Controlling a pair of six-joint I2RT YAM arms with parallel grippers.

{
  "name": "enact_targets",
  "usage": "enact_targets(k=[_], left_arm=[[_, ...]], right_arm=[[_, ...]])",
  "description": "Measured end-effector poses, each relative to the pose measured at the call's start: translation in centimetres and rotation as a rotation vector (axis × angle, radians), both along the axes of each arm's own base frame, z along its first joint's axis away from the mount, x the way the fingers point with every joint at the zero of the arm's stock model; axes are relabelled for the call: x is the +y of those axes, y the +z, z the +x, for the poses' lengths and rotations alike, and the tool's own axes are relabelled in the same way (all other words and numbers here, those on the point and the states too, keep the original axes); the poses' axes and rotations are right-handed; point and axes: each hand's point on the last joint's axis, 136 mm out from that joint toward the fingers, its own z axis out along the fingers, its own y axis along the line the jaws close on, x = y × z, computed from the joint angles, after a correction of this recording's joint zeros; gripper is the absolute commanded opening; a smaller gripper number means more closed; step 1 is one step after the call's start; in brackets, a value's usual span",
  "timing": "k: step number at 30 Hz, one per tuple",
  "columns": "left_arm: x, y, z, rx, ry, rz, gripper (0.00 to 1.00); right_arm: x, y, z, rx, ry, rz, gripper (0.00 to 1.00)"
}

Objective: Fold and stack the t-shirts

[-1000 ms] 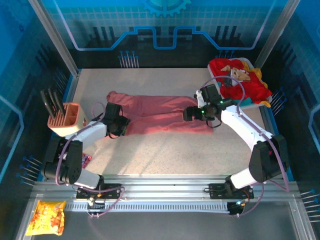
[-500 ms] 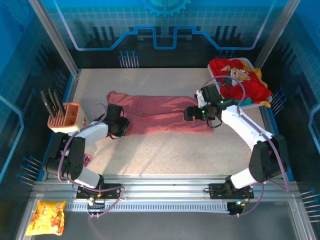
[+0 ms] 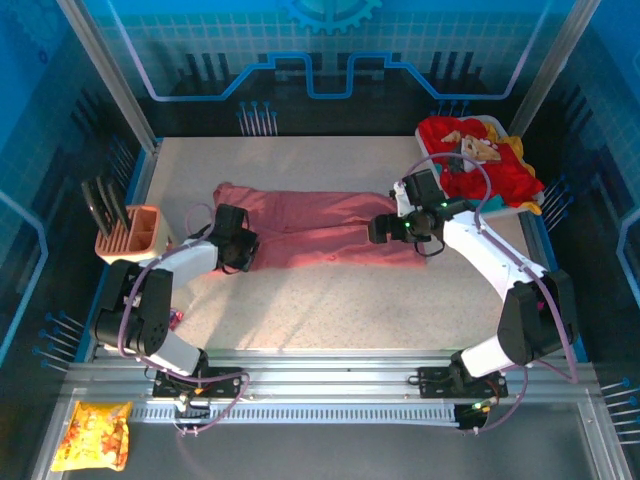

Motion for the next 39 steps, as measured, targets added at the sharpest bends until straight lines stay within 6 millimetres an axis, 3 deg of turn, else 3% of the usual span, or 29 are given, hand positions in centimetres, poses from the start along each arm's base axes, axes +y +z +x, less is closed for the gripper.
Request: enact_targets(k=[6, 11, 14, 22, 28, 32, 34, 36, 39], left_arm=[[0.5, 2.2, 0.8, -0.036, -0.027, 0.054, 0.0], [0.3, 5.4, 3.8, -0.116, -0.072, 0.087, 0.0], [0.0, 6.4, 5.6, -0.146, -0.097, 0.104, 0.0], [-0.9, 7.3, 10.5, -0.172, -0.211, 0.181, 0.0], [-1.3, 5.8, 12.5, -0.142, -0.29, 0.23, 0.0], [-1.7, 4.2, 13.4, -0.109, -0.347, 0.247, 0.21], [-1.9, 3.5, 13.5, -0.091, -0.374, 0.254, 0.36], [-1.8, 3.0, 13.2, -0.074, -0.402, 0.267, 0.59], [-1.7, 3.2, 12.7, -0.065, -0.439, 0.293, 0.75]], right_arm=[[0.0, 0.0, 0.0, 0.001, 0.001, 0.003, 0.91], [0.1, 0.0, 0.0, 0.001, 0.002, 0.003, 0.91], [0.0, 0.0, 0.0, 0.001, 0.001, 0.003, 0.9], [0.0, 0.0, 0.0, 0.002, 0.0, 0.002, 0.91], [0.0, -0.1, -0.1, 0.004, 0.002, 0.0, 0.91], [0.0, -0.1, -0.1, 0.005, 0.003, -0.001, 0.91], [-0.1, -0.1, -0.2, 0.007, 0.003, -0.002, 0.91], [0.0, -0.1, -0.2, 0.008, 0.004, -0.002, 0.9], [-0.1, -0.2, -0.3, 0.012, 0.004, -0.003, 0.9]])
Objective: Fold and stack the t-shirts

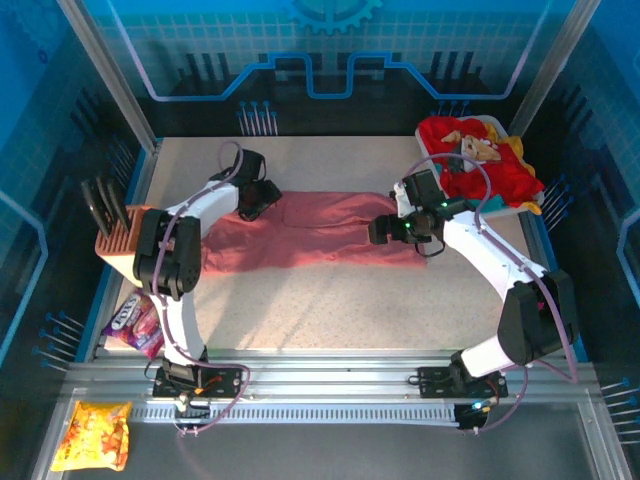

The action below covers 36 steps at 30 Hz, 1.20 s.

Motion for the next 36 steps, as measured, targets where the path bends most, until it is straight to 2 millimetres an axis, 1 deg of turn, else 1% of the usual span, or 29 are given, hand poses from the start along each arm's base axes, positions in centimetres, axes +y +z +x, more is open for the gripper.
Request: enact_targets(k=[2, 4, 5, 8, 9, 10, 11, 13, 16, 17, 18, 19, 20, 24, 27, 32, 34, 36], left_arm=[[0.2, 0.9, -0.4, -0.007, -0.023, 0.023, 0.77], [0.5, 2.8, -0.9, -0.032, -0.047, 0.043, 0.75], [0.6, 4.2, -1.3, -0.056, -0.059, 0.051, 0.72], [1.2, 7.9, -2.7, -0.132, -0.069, 0.041, 0.62], [1.5, 8.7, -3.4, -0.149, -0.069, 0.029, 0.58], [1.9, 9.1, -4.0, -0.154, -0.066, 0.015, 0.53], [2.5, 9.0, -4.5, -0.15, -0.056, 0.004, 0.48], [3.9, 7.8, -5.0, -0.117, -0.027, -0.013, 0.41], [5.9, 4.4, -5.8, -0.027, 0.022, -0.032, 0.33], [6.4, 3.2, -6.1, 0.003, 0.036, -0.037, 0.32], [6.7, 2.3, -6.4, 0.027, 0.046, -0.041, 0.3], [7.0, 1.4, -6.7, 0.053, 0.057, -0.046, 0.26], [7.2, 0.8, -6.8, 0.072, 0.062, -0.05, 0.25], [7.6, -0.9, -6.7, 0.106, 0.072, -0.056, 0.24], [7.8, -2.0, -6.2, 0.114, 0.077, -0.056, 0.23], [8.3, -3.9, -4.6, 0.128, 0.088, -0.057, 0.22], [8.5, -4.3, -3.8, 0.126, 0.093, -0.056, 0.21], [8.8, -4.1, -2.8, 0.113, 0.097, -0.052, 0.22]], right_arm=[[0.0, 0.0, 0.0, 0.002, 0.0, 0.0, 0.9], [0.0, 0.0, 0.0, 0.002, 0.0, 0.0, 0.9], [0.0, 0.0, 0.0, 0.002, 0.0, 0.0, 0.9], [0.0, 0.0, -0.1, 0.002, 0.002, 0.0, 0.91], [0.1, 0.0, -0.1, 0.002, 0.002, 0.0, 0.91], [0.1, 0.0, -0.1, 0.002, 0.002, 0.0, 0.91], [0.1, 0.0, -0.1, 0.002, 0.002, 0.0, 0.91], [0.1, 0.0, -0.1, 0.003, 0.003, 0.002, 0.91], [0.1, 0.0, -0.1, 0.003, 0.004, 0.002, 0.91], [0.1, 0.0, -0.1, 0.003, 0.004, 0.002, 0.91], [0.1, 0.0, -0.1, 0.003, 0.004, 0.002, 0.91], [0.1, 0.0, -0.1, 0.003, 0.004, 0.002, 0.91], [0.1, 0.0, -0.1, 0.003, 0.004, 0.002, 0.91], [0.1, 0.0, -0.1, 0.003, 0.004, 0.001, 0.91], [0.1, -0.1, -0.1, 0.005, 0.003, -0.002, 0.91], [0.0, -0.7, -0.2, 0.021, 0.004, -0.014, 0.91], [-0.1, -0.9, -0.2, 0.027, 0.003, -0.023, 0.91], [-0.3, -1.1, -0.2, 0.034, 0.0, -0.037, 0.91]])
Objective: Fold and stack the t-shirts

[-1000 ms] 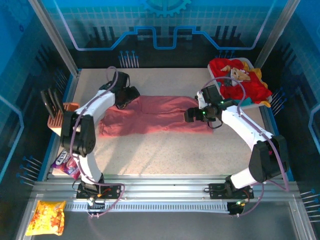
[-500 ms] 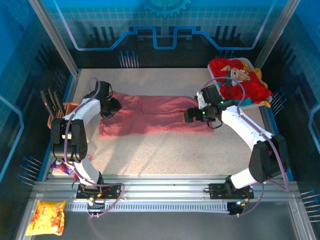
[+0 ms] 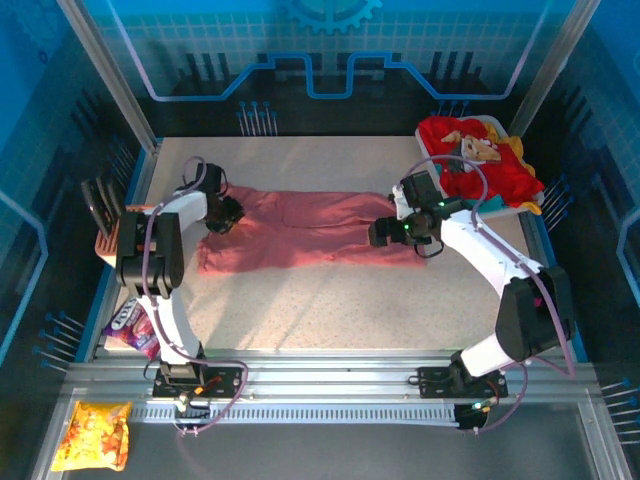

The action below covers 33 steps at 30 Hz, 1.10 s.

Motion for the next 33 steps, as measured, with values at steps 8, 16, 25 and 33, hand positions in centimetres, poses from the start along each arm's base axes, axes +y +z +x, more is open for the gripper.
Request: enact_targets(k=[8, 16, 25, 33], left_arm=[[0.4, 4.5, 5.6, -0.139, -0.008, 0.014, 0.23], [-0.3, 4.5, 4.2, -0.122, -0.041, -0.009, 0.51], [-3.8, 8.9, -5.7, -0.116, -0.111, -0.049, 0.71], [-5.9, 3.6, -15.3, 0.062, -0.075, -0.105, 0.69]], right_arm=[[-0.7, -0.7, 0.2, 0.017, -0.027, -0.028, 0.93], [-2.8, -0.8, 0.9, 0.022, -0.099, -0.03, 0.98], [-5.0, -2.9, 1.7, 0.082, -0.177, -0.033, 1.0], [-8.0, -6.3, 1.0, 0.163, -0.304, 0.026, 0.96]])
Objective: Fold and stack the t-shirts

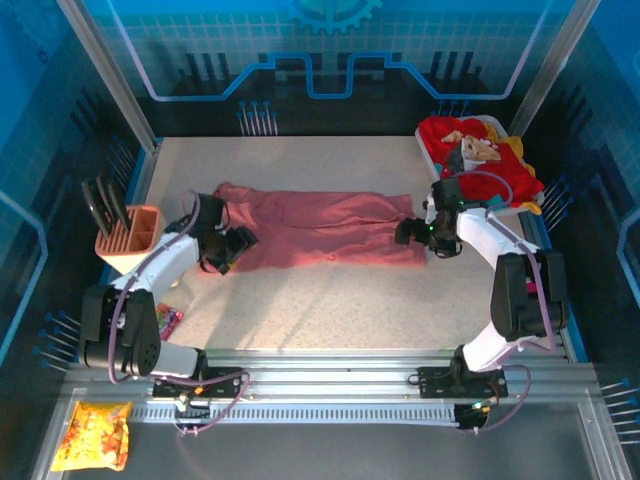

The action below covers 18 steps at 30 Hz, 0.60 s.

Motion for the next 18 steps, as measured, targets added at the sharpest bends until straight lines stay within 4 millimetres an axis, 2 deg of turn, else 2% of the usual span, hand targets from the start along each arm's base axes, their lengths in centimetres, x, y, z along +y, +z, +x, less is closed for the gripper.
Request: enact_targets(k=[2, 5, 10, 15, 16, 18], left_arm=[[0.0, -1.7, -2.1, 0.058, 0.03, -0.009, 0.69], [0.1, -3.0, -3.3, 0.093, 0.072, -0.013, 0.68], [0.2, -2.9, -1.7, 0.045, 0.11, -0.023, 0.66], [0.1, -4.5, -0.5, 0.063, 0.13, -0.023, 0.59], [0.2, -4.7, -0.5, 0.07, 0.136, -0.02, 0.57], [0.3, -4.7, -0.5, 0.073, 0.156, -0.017, 0.53]], right_arm=[[0.2, -0.9, -0.1, 0.021, -0.01, 0.014, 0.89], [0.4, -1.8, -0.3, 0.032, -0.022, 0.028, 0.82], [0.4, -2.7, -0.5, 0.047, -0.031, 0.029, 0.8], [0.3, -3.5, -0.9, 0.058, -0.034, 0.029, 0.77], [0.4, -3.7, -1.0, 0.062, -0.035, 0.031, 0.73], [0.5, -3.9, -1.0, 0.064, -0.035, 0.039, 0.59]])
